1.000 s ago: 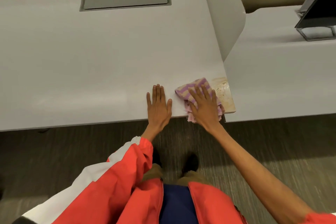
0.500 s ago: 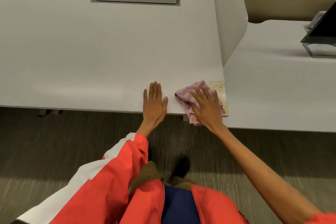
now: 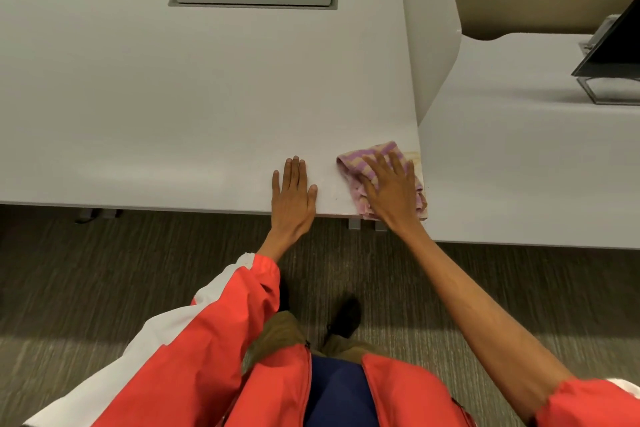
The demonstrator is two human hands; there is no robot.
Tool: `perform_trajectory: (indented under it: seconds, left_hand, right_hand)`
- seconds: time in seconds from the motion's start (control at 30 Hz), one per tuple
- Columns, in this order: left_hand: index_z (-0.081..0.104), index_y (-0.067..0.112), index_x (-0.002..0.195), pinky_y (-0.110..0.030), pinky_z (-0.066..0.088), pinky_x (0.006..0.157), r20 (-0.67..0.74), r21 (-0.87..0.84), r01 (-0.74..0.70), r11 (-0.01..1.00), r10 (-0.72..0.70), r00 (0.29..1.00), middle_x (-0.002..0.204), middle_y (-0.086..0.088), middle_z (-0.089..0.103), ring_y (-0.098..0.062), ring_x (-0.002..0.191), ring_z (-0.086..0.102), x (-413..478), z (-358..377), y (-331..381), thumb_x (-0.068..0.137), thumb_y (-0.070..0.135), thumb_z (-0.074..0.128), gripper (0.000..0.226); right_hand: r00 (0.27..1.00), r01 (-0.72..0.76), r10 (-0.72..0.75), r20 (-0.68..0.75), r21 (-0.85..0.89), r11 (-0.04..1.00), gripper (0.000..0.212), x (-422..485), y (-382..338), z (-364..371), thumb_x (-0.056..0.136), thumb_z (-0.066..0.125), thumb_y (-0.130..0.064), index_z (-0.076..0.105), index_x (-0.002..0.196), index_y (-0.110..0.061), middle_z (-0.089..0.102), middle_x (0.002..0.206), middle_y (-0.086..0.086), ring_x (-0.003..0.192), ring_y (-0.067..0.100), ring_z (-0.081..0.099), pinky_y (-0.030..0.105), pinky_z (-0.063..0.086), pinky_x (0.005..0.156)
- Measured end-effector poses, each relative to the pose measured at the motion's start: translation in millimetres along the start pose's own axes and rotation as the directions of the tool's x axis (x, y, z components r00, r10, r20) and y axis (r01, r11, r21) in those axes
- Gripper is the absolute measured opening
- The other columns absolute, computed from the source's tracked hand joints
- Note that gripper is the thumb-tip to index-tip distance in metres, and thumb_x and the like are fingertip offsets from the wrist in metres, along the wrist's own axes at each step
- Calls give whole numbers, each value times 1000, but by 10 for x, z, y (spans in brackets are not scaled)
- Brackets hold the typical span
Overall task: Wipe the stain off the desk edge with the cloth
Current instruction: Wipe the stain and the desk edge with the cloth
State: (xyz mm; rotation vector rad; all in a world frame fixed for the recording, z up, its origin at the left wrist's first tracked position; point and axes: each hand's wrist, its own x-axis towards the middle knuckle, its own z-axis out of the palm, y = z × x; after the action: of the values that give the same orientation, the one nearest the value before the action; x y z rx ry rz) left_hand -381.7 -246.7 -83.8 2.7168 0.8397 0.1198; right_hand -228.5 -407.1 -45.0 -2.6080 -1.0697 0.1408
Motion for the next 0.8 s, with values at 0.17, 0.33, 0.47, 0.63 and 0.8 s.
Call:
perform_trajectory:
  seconds: [0.17,0.33,0.47,0.63,0.8]
  left_hand:
    - [6,6,154,-46,0,123,-13,-2,21,1000,-21,1000,164,-12,5,-21,152,0,5,-2,44,103,37,15,61]
    - [10,6,154,-44,1,123,-28,-4,2,1000,-2,1000,163,-12,8,-22,152,2,3,-3,26,103,33,16,58]
    - [12,9,154,-40,-2,123,-26,-35,-20,999,20,999,164,-10,9,-22,151,-1,-6,-36,-37,102,30,18,56]
    - [11,4,154,-42,-2,123,-59,9,73,997,-73,996,163,-14,8,-25,151,-1,-20,-90,-289,102,27,17,57]
    - [10,5,154,-39,-5,123,-33,5,68,998,-68,997,163,-13,7,-23,151,-1,-42,-129,-343,102,29,15,58]
  right_hand:
    - [992,116,-118,38,43,992,58,-236,-101,68,96,24,-50,39,147,-27,34,157,2,150,25,16,51,3,122]
    - [984,171,-168,56,-59,983,47,-150,271,1,97,44,-42,45,143,-29,40,154,0,148,26,23,54,10,121]
    - [1000,27,-27,-2,18,999,44,24,-142,95,98,43,-44,51,138,-28,40,154,0,147,28,24,55,11,119]
    - [936,322,-331,118,93,942,48,-383,-155,83,93,43,-48,54,136,-31,40,154,-5,148,23,23,53,6,119]
    - [956,273,-278,89,67,960,52,-117,180,-92,90,34,-48,56,134,-32,46,150,-3,145,26,30,61,12,118]
